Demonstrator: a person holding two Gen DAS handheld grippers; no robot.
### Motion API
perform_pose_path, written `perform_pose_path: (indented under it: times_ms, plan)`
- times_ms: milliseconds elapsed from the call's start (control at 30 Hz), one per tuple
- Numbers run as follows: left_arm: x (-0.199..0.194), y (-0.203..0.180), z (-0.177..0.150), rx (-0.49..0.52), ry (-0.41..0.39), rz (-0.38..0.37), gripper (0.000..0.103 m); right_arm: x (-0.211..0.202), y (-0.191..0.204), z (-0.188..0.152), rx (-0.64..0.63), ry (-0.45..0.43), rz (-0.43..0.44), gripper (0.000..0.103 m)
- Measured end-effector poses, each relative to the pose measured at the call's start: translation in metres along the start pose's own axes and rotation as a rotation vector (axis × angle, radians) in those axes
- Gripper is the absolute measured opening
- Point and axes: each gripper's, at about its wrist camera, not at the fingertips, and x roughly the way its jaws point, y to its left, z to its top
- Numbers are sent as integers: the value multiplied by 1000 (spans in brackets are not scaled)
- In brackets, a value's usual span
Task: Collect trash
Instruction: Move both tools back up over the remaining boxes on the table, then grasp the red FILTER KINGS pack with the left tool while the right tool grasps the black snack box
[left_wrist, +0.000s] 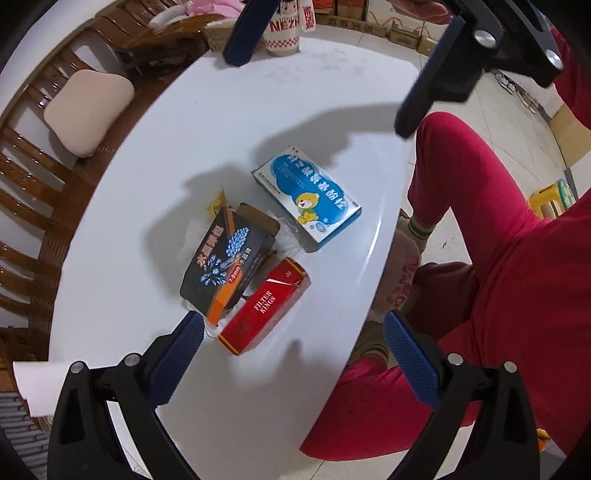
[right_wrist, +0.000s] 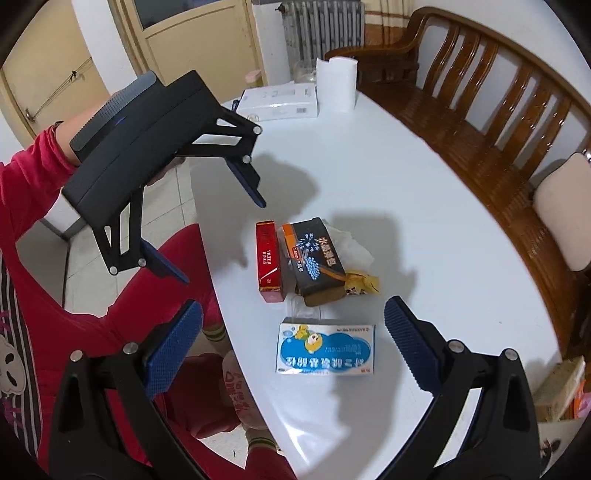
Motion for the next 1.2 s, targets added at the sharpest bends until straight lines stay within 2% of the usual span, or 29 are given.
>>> perform_pose_path:
  times_ms: [167, 533, 667, 933, 1200]
  plan:
    - [17, 12, 1, 0, 11, -55, 95, 26, -11, 7, 6, 24, 28, 96]
    - [38, 20, -6, 1, 20, -105, 95, 76, -31, 10, 42, 66, 84, 96]
    - [41, 26, -5, -12, 21, -123, 95, 88, -32, 12, 33, 80, 77, 96]
    - [39, 22, -9, -7, 6, -113, 95, 106, -29, 20, 5, 88, 66, 96]
    - [53, 23, -9, -25, 22, -137, 95, 121, -30, 23, -6, 112, 56, 96]
